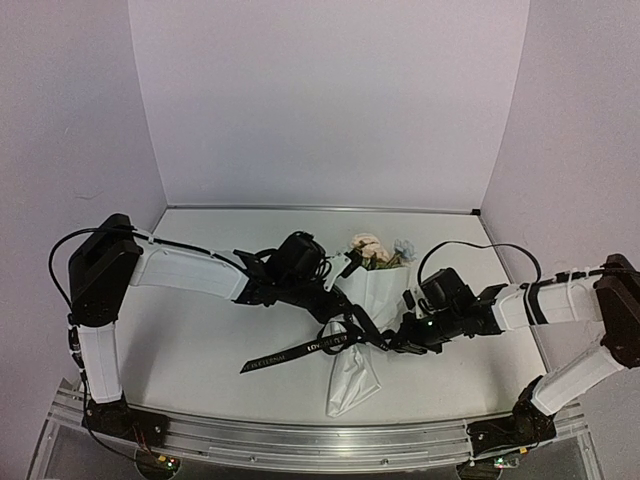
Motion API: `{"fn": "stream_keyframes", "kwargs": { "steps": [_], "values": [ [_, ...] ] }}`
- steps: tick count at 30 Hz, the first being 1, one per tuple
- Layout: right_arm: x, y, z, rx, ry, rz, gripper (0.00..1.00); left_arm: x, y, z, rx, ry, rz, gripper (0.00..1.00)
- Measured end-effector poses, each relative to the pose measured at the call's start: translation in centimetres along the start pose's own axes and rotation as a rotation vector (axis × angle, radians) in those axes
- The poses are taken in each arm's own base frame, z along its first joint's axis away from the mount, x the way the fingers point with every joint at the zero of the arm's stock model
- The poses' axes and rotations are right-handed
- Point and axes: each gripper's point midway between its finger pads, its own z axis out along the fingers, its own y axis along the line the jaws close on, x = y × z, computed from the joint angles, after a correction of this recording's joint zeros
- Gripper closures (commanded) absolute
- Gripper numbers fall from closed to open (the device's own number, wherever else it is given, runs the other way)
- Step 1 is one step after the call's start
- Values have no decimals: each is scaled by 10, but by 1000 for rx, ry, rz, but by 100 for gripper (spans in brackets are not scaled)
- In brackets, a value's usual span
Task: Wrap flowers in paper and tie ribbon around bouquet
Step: Cross the half-tied ribbon over the folded bouquet.
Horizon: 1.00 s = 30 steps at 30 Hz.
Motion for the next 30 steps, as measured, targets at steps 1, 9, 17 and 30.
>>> {"fn": "stream_keyframes", "kwargs": {
  "steps": [1,9,17,30],
  "values": [
    [0,-1,0,3,1,3,100,-1,0,-1,0,-4,-1,100],
    [-16,-8,-5,15,-24,45,100,10,4,-2,-7,11,-9,100],
    [-43,-5,-12,12,-49,87,100,11,2,-2,5,14,-10,100],
    [-62,-23,-13,89,-13,170,100,12,-1,-2,24,17,-11,100]
  ]
}}
